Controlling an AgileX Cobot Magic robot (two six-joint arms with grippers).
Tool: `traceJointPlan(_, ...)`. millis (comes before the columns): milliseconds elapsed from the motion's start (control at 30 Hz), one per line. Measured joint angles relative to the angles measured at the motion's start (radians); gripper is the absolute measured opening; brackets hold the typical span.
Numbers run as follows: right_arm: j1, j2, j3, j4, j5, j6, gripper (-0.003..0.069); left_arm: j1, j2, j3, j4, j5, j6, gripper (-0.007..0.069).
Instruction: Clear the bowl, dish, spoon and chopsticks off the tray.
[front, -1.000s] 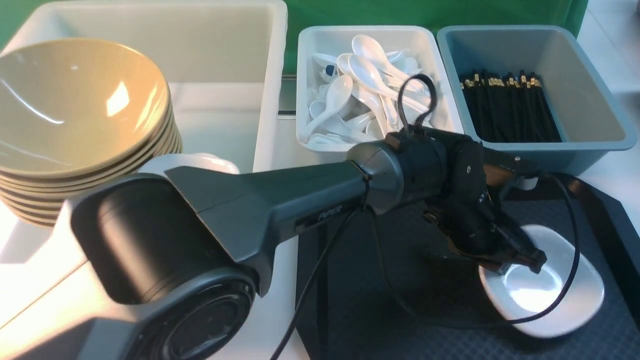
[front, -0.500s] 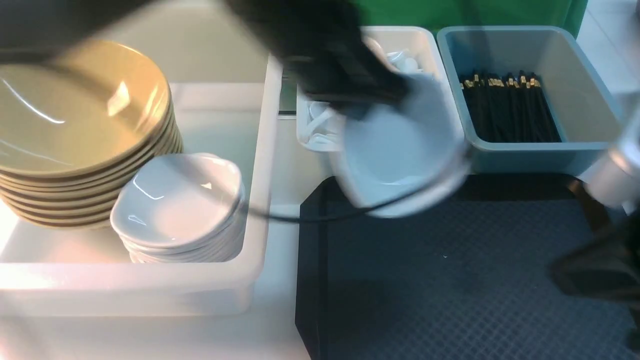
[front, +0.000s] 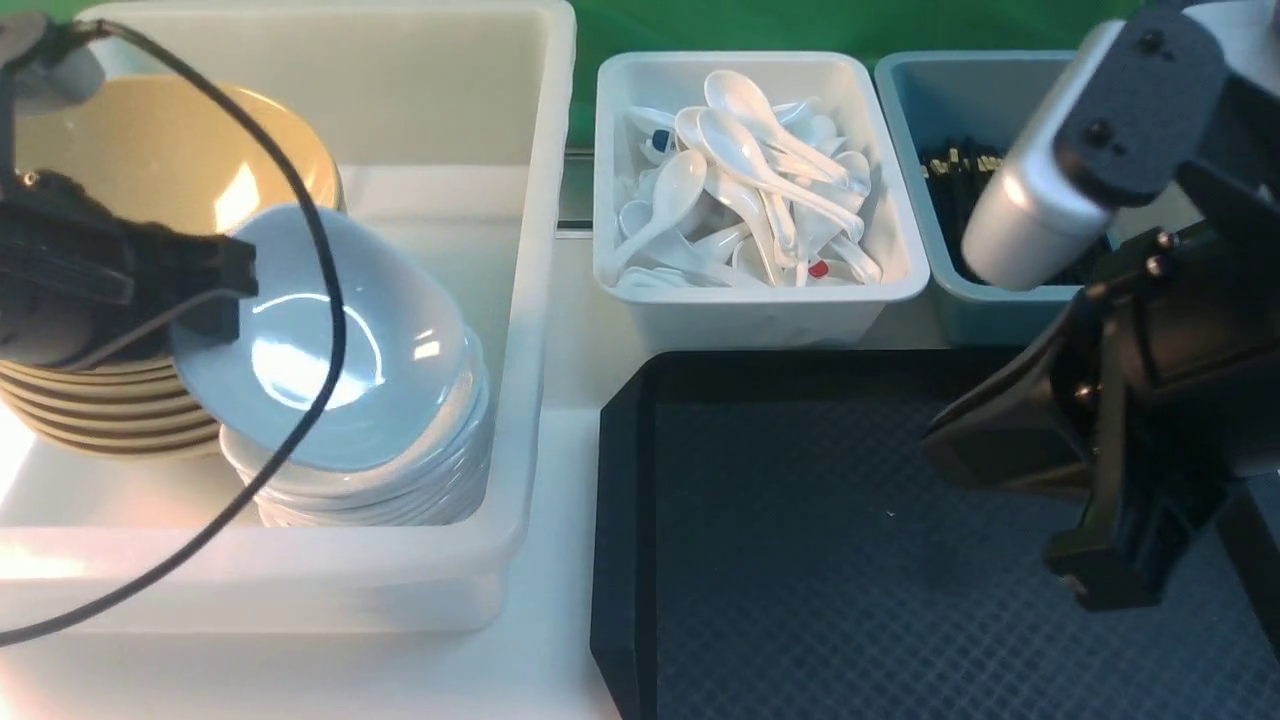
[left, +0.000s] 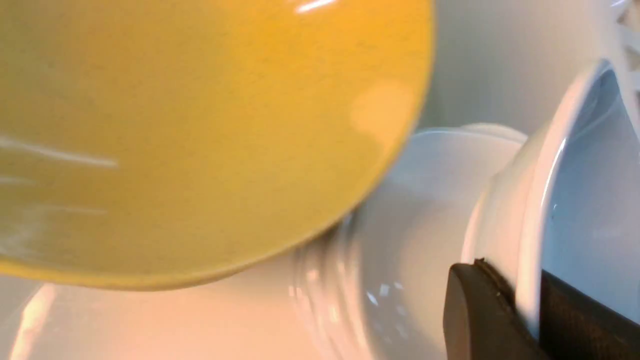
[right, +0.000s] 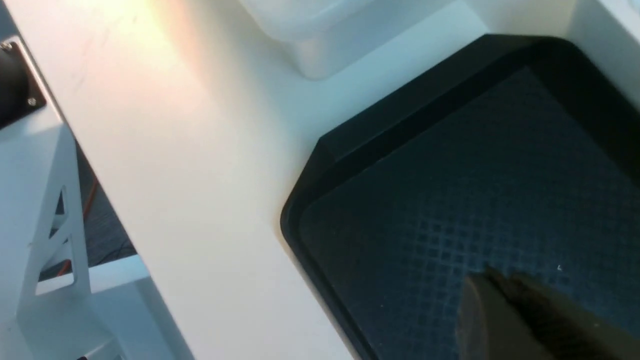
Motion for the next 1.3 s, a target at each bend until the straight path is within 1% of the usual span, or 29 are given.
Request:
traceJointPlan(133, 0.000, 0.003, 0.000, 0.001, 0.000, -0.004, 0.0068, 0.008, 0.059, 0.000, -0.010, -0.003, 0.058, 0.0041)
traceJointPlan(167, 0.000, 0.003, 0.000, 0.002, 0.000, -0.008, 0.0068, 0.003, 0.088, 0.000, -0.013, 0.001, 0.088, 0.0091)
traceJointPlan(200, 0.000, 0.003, 0.000, 0.002, 0.000, -0.008, 0.0068, 0.003, 0.091, 0.000, -0.013, 0.004, 0.092, 0.0098)
traceJointPlan(267, 0.000, 0.003, 0.000, 0.003, 0.004, -0.015, 0.0068, -0.005, 0.111, 0.000, -0.014, 0.017, 0.120, 0.0172)
traceJointPlan(300, 0.000, 0.003, 0.000, 0.003, 0.011, -0.015, 0.0069, -0.009, 0.117, 0.000, -0.014, 0.039, 0.141, 0.0253)
traceJointPlan(333, 0.000, 0.003, 0.000, 0.003, 0.012, -0.015, 0.0069, -0.010, 0.117, 0.000, -0.014, 0.041, 0.143, 0.0263)
traceJointPlan(367, 0.000, 0.003, 0.000, 0.003, 0.015, -0.016, 0.0069, -0.012, 0.117, -0.004, -0.010, 0.058, 0.150, 0.0316)
traceJointPlan(400, 0.000, 0.003, 0.000, 0.003, 0.016, -0.019, 0.0071, -0.013, 0.117, -0.017, -0.001, 0.088, 0.157, 0.0388)
traceJointPlan(467, 0.000, 0.003, 0.000, 0.003, 0.015, -0.019, 0.0074, -0.013, 0.117, -0.049, 0.020, 0.133, 0.160, 0.0479)
traceJointPlan(533, 0.000, 0.003, 0.000, 0.003, 0.015, -0.019, 0.0076, -0.013, 0.117, -0.093, 0.041, 0.180, 0.160, 0.0541)
traceJointPlan(600, 0.000, 0.003, 0.000, 0.003, 0.014, -0.022, 0.0077, -0.013, 0.117, -0.145, 0.059, 0.237, 0.155, 0.0582)
traceJointPlan(667, 0.000, 0.003, 0.000, 0.003, 0.012, -0.022, 0.0078, -0.013, 0.117, -0.189, 0.069, 0.285, 0.148, 0.0594)
traceJointPlan(800, 0.000, 0.003, 0.000, -0.003, 0.005, -0.022, 0.0079, -0.013, 0.083, -0.254, 0.073, 0.338, 0.139, 0.0573)
traceJointPlan(867, 0.000, 0.002, 0.000, -0.007, 0.000, -0.022, 0.0081, -0.013, 0.005, -0.247, 0.081, 0.345, 0.132, 0.0512)
traceJointPlan(900, 0.000, 0.002, 0.001, -0.007, -0.003, -0.022, 0.0081, -0.013, -0.003, -0.242, 0.081, 0.345, 0.131, 0.0505)
traceJointPlan(933, 0.000, -0.006, 0.007, -0.008, -0.020, -0.022, 0.0083, -0.013, -0.075, -0.207, 0.094, 0.331, 0.125, 0.0445)
traceJointPlan(967, 0.000, -0.016, 0.016, -0.008, -0.037, -0.022, 0.0083, -0.013, -0.115, -0.181, 0.102, 0.320, 0.124, 0.0410)
traceJointPlan(1033, 0.000, -0.051, 0.048, -0.008, -0.094, -0.022, 0.0086, -0.013, -0.222, -0.106, 0.120, 0.286, 0.122, 0.0309)
traceJointPlan(1133, 0.000, -0.127, 0.137, -0.008, -0.231, -0.023, 0.0091, -0.013, -0.367, 0.059, 0.144, 0.199, 0.122, 0.0148)
traceJointPlan(1167, 0.000, -0.166, 0.181, -0.008, -0.302, -0.023, 0.0092, -0.013, -0.423, 0.132, 0.151, 0.152, 0.122, 0.0082)
traceJointPlan(1200, 0.000, -0.201, 0.221, -0.008, -0.360, -0.023, 0.0094, -0.013, -0.466, 0.182, 0.153, 0.107, 0.122, 0.0044)
traceJointPlan(1233, 0.000, -0.201, 0.229, -0.008, -0.373, -0.023, 0.0094, -0.013, -0.474, 0.207, 0.153, 0.098, 0.122, 0.0039)
traceJointPlan(1267, 0.000, -0.250, 0.286, -0.007, -0.460, -0.023, 0.0096, -0.013, -0.526, 0.292, 0.155, 0.031, 0.122, 0.0011)
traceJointPlan(1300, 0.000, -0.307, 0.342, -0.005, -0.540, -0.023, 0.0097, -0.013, -0.573, 0.370, 0.155, -0.034, 0.122, -0.0001)
